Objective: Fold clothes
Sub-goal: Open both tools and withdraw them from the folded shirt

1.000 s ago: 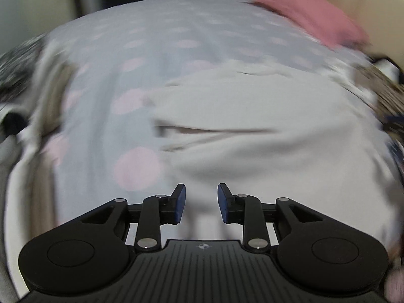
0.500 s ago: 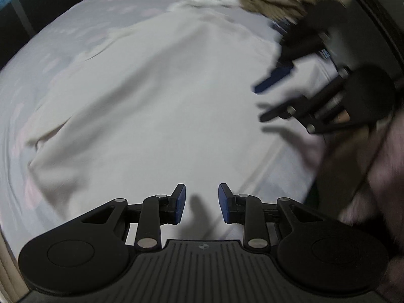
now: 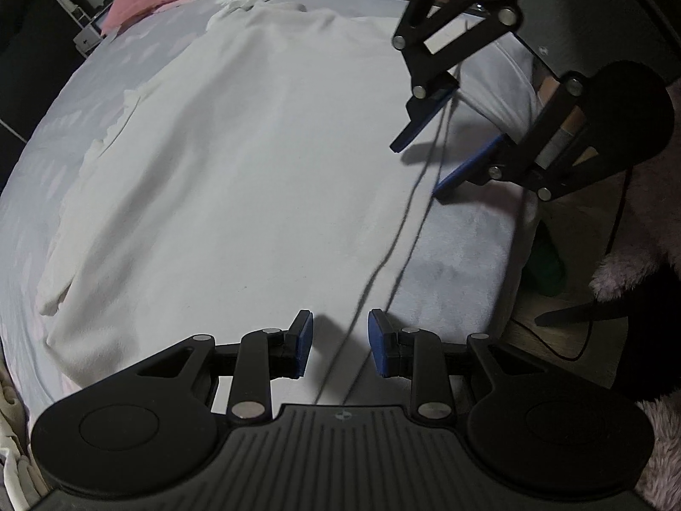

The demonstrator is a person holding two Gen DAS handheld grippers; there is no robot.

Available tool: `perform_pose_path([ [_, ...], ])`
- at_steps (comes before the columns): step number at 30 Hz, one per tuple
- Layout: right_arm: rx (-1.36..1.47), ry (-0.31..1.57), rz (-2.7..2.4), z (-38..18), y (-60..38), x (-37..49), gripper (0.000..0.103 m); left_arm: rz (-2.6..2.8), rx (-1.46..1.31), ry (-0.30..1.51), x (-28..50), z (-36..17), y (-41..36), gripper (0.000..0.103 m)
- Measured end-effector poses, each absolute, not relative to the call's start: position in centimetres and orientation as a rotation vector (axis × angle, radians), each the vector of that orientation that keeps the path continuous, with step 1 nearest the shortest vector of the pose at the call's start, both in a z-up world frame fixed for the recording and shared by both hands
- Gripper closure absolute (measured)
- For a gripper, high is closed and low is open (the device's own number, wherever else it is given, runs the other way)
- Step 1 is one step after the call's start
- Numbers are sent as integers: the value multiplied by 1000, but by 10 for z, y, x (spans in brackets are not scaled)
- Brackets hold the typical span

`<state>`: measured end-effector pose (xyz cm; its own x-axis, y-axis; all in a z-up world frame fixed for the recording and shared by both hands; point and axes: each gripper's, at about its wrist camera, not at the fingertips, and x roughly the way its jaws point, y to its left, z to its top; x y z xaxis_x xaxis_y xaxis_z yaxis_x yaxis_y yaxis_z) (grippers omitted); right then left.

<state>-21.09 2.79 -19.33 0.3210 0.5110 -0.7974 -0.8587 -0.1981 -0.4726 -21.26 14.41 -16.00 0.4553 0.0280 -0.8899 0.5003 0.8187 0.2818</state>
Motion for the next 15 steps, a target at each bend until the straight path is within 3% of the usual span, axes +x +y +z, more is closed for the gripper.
perform_pose_path([
  [15, -1214, 304, 1336, -189, 34, -211, 72, -304, 582, 1080, -206, -165, 143, 77],
])
